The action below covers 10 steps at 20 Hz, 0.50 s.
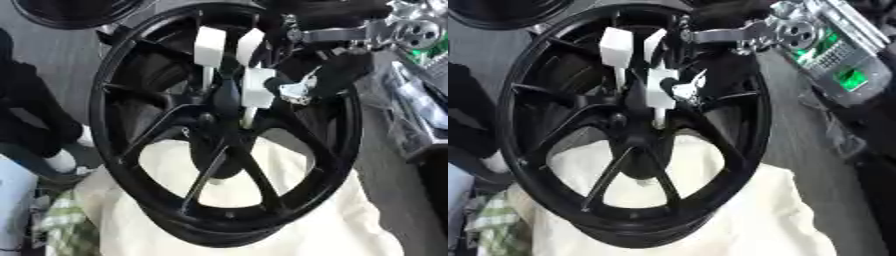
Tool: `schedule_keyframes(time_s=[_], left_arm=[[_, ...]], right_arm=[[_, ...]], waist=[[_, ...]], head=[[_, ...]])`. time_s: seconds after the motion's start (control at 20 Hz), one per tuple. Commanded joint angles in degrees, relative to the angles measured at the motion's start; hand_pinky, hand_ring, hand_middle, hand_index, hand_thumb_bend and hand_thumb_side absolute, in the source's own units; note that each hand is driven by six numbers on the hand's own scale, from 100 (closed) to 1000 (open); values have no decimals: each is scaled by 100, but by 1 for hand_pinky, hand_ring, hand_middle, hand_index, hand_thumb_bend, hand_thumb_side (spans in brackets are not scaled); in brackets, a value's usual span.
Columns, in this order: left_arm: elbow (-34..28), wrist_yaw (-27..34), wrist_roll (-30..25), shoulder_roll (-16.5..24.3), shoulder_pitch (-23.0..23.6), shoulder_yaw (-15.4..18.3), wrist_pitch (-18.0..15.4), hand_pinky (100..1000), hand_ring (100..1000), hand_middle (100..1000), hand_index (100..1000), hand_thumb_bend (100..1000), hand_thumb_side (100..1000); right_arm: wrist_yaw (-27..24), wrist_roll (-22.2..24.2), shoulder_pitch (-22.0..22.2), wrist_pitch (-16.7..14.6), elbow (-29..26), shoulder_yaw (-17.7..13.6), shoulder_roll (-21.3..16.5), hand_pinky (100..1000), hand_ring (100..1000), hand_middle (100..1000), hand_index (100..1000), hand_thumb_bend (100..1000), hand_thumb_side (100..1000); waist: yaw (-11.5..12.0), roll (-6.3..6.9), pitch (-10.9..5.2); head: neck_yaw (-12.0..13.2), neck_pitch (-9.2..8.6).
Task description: Pull the pin out of the wheel hub.
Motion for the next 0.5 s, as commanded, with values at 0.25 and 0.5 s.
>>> schedule_keyframes(time_s=[0.25,0.5], left_arm=[[-55,-7,8,131,-33,69,-5,730,665,543,735,100,705],[-55,-15,-11,112,-38,54,3,731,664,544,735,100,711]], right_arm=[[38,-16,101,36,-130,-71,-216,696,742,677,835,100,761],[75,-45,103,86,-165,-50,-183,681,725,647,857,100,768]], waist=[[22,12,-84],[35,6,-77]], head=[[-24,34],[-42,34]])
